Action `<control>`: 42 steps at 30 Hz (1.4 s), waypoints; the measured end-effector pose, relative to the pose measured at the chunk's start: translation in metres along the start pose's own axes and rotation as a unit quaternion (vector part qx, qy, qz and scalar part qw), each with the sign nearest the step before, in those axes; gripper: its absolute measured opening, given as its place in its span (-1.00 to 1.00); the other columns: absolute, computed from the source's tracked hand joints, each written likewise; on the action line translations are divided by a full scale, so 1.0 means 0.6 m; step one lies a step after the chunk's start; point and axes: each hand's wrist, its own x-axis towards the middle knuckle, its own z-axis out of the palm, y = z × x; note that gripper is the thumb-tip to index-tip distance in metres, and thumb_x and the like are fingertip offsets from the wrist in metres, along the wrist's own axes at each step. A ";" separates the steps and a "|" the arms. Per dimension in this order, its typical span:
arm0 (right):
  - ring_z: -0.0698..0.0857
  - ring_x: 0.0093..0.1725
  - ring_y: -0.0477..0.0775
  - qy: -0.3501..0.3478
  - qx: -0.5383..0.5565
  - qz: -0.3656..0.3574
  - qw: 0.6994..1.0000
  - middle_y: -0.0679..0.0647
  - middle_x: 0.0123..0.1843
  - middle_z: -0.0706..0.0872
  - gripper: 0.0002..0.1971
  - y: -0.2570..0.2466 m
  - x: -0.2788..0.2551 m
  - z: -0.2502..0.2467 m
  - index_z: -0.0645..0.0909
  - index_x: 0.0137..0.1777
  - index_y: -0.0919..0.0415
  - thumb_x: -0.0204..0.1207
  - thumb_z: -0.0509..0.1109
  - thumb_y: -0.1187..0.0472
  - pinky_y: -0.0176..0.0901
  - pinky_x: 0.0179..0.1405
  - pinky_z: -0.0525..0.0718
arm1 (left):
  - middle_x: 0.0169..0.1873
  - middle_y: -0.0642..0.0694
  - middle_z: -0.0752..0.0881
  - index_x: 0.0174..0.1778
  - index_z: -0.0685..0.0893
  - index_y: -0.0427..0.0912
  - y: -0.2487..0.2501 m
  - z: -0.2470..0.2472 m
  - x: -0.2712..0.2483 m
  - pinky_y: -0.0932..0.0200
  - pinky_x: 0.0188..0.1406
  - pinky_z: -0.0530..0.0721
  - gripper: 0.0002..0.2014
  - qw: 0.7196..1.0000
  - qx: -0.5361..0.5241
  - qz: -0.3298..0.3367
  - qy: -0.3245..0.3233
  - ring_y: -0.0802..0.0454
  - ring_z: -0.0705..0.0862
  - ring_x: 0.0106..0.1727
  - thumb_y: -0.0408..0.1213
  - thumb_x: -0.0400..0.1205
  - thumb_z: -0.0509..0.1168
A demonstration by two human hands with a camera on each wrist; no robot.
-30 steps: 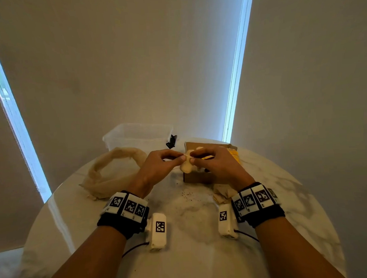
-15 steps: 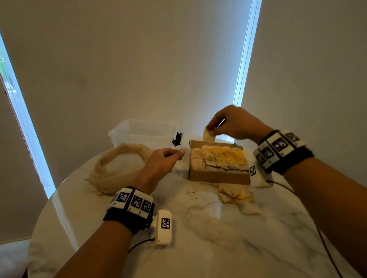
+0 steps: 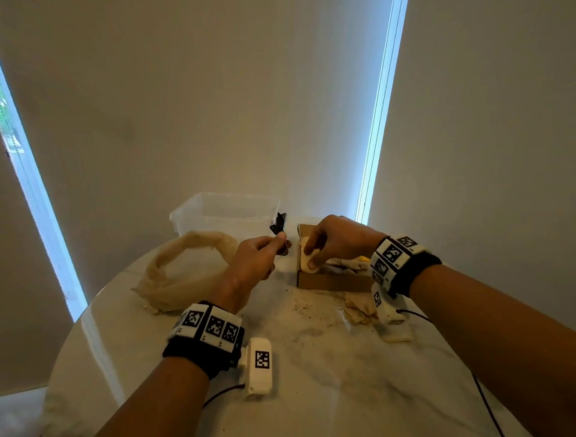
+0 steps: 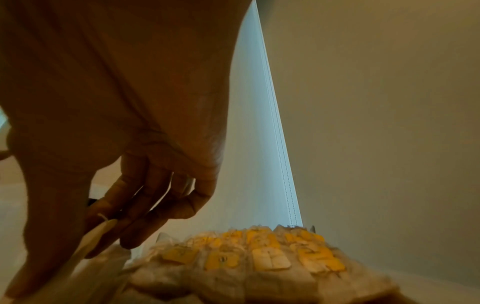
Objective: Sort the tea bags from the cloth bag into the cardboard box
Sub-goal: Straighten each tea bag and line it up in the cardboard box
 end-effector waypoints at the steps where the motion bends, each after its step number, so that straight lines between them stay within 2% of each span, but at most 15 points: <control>1: 0.74 0.14 -0.01 -0.003 0.003 0.003 1.000 -0.14 0.06 0.81 -0.67 0.002 0.004 0.005 0.89 0.22 0.00 0.46 0.75 0.06 -0.07 0.31 0.68 | -0.02 -0.01 0.87 0.14 0.87 -0.13 0.000 0.000 0.000 0.31 -0.48 0.48 -0.66 1.000 0.001 -0.001 0.000 0.18 0.48 -0.51 0.05 0.82 0.31; 5: 0.71 0.09 -0.06 -0.009 -0.005 0.004 1.000 -0.22 -0.02 0.76 -0.71 0.004 0.009 0.016 0.89 0.18 -0.01 0.46 0.75 0.08 -0.18 0.12 0.60 | -0.05 0.01 0.88 0.12 0.87 -0.13 -0.001 -0.001 -0.001 0.31 -0.48 0.47 -0.65 1.000 -0.006 -0.006 -0.004 0.14 0.48 -0.47 0.06 0.81 0.32; 9: 0.69 0.13 -0.06 -0.009 -0.031 -0.014 0.999 -0.16 0.06 0.74 -0.75 0.002 0.009 0.026 0.87 0.17 0.04 0.51 0.71 0.14 -0.26 0.12 0.58 | -0.08 0.05 0.88 0.09 0.88 -0.09 0.000 0.001 -0.003 0.32 -0.49 0.48 -0.66 1.000 -0.008 -0.010 0.001 0.13 0.49 -0.46 0.08 0.80 0.33; 12: 0.67 0.10 -0.08 0.013 -0.048 -0.026 0.998 -0.13 0.09 0.74 -0.75 0.003 0.012 0.033 0.82 0.14 0.03 0.49 0.73 0.15 -0.30 0.05 0.62 | -0.07 0.03 0.88 0.09 0.88 -0.11 0.002 0.001 -0.002 0.31 -0.49 0.48 -0.66 1.000 -0.007 -0.008 0.000 0.11 0.49 -0.46 0.06 0.81 0.33; 14: 0.64 0.07 -0.08 0.033 -0.064 -0.028 0.997 -0.14 0.06 0.70 -0.73 0.003 0.013 0.035 0.79 0.10 0.03 0.45 0.75 0.12 -0.35 -0.06 0.54 | -0.05 0.03 0.88 0.10 0.88 -0.10 0.003 0.001 -0.001 0.30 -0.46 0.49 -0.66 1.000 -0.003 -0.009 0.001 0.11 0.49 -0.45 0.06 0.81 0.32; 18: 0.65 0.12 0.00 0.043 -0.099 -0.013 0.994 -0.09 0.10 0.68 -0.73 0.005 0.017 0.036 0.82 0.07 0.03 0.44 0.75 0.02 -0.26 -0.03 0.53 | -0.05 0.08 0.88 0.06 0.87 -0.03 0.004 0.003 -0.005 0.31 -0.43 0.52 -0.69 1.000 0.001 -0.013 0.002 0.12 0.51 -0.42 0.09 0.81 0.32; 21: 0.67 0.14 0.01 0.031 -0.095 -0.010 0.995 -0.08 0.12 0.73 -0.72 0.007 0.017 0.030 0.86 0.11 0.04 0.45 0.75 0.00 -0.31 -0.10 0.47 | 0.01 0.03 0.87 0.06 0.85 -0.03 0.006 0.002 -0.004 0.28 -0.41 0.51 -0.66 1.000 0.000 -0.023 -0.002 0.10 0.51 -0.40 0.10 0.83 0.27; 23: 0.66 0.15 -0.01 0.027 -0.080 -0.014 0.996 -0.06 0.14 0.77 -0.72 0.005 0.012 0.021 0.88 0.13 0.04 0.45 0.75 0.03 -0.35 -0.15 0.41 | 0.11 -0.02 0.85 0.10 0.83 -0.05 0.010 0.001 0.000 0.24 -0.36 0.53 -0.57 0.999 -0.004 -0.039 -0.014 0.07 0.56 -0.34 0.16 0.85 0.17; 26: 0.66 0.14 -0.04 0.039 -0.057 -0.029 0.997 -0.04 0.17 0.79 -0.76 0.002 -0.005 0.001 0.88 0.15 0.04 0.51 0.72 0.10 -0.28 0.00 0.53 | 0.16 -0.05 0.82 0.15 0.83 -0.05 0.015 0.006 0.000 0.16 -0.24 0.58 -0.39 0.997 -0.027 -0.075 -0.014 -0.02 0.66 -0.15 0.29 0.85 -0.01; 31: 0.74 0.04 -0.18 0.129 0.072 -0.040 0.988 -0.14 0.08 0.84 -0.79 0.000 -0.042 -0.020 0.86 0.18 0.01 0.57 0.67 0.21 -0.15 0.19 0.77 | 0.16 -0.18 0.82 0.15 0.76 -0.13 0.027 0.014 -0.006 0.11 -0.27 0.63 -0.28 0.988 -0.112 -0.104 -0.036 -0.07 0.74 -0.19 0.36 0.81 -0.14; 33: 0.77 0.05 -0.18 0.142 0.157 -0.049 0.976 -0.20 0.09 0.82 -0.76 -0.014 -0.066 -0.008 0.81 0.22 -0.03 0.59 0.66 0.17 -0.20 0.16 0.78 | 0.16 -0.21 0.82 0.19 0.73 -0.13 0.029 0.017 -0.006 0.03 -0.16 0.68 -0.24 0.985 -0.125 -0.112 -0.046 -0.12 0.77 -0.14 0.40 0.79 -0.18; 35: 0.80 0.06 -0.19 0.118 0.223 -0.057 0.966 -0.24 0.12 0.83 -0.71 -0.033 -0.090 0.013 0.79 0.24 -0.09 0.56 0.68 0.07 -0.27 0.07 0.74 | 0.19 -0.24 0.82 0.32 0.71 -0.14 0.029 0.022 -0.007 -0.07 0.04 0.73 -0.18 0.983 -0.133 -0.113 -0.060 -0.16 0.80 0.01 0.44 0.77 -0.22; 38: 0.81 0.10 -0.19 0.097 0.252 -0.068 0.960 -0.27 0.17 0.84 -0.73 -0.047 -0.105 0.045 0.85 0.18 -0.16 0.49 0.72 0.00 -0.16 0.12 0.80 | 0.26 -0.23 0.80 0.46 0.67 -0.14 0.029 0.030 -0.010 -0.25 0.34 0.74 -0.12 0.982 -0.130 -0.116 -0.078 -0.22 0.79 0.25 0.49 0.73 -0.23; 40: 0.81 0.08 -0.15 0.092 0.248 -0.069 0.962 -0.28 0.16 0.84 -0.78 -0.047 -0.101 0.059 0.89 0.10 -0.16 0.48 0.73 0.07 -0.14 0.12 0.82 | 0.27 -0.22 0.76 0.47 0.65 -0.12 0.032 0.034 -0.013 -0.32 0.41 0.72 -0.13 0.981 -0.127 -0.118 -0.089 -0.24 0.76 0.28 0.50 0.72 -0.22; 42: 0.81 0.03 -0.16 0.105 0.233 -0.065 0.965 -0.28 0.11 0.85 -0.82 -0.044 -0.096 0.067 0.91 0.07 -0.16 0.51 0.71 0.11 -0.20 0.05 0.78 | 0.29 -0.23 0.75 0.50 0.63 -0.09 0.035 0.036 -0.016 -0.32 0.38 0.74 -0.14 0.980 -0.119 -0.116 -0.105 -0.25 0.76 0.31 0.50 0.72 -0.22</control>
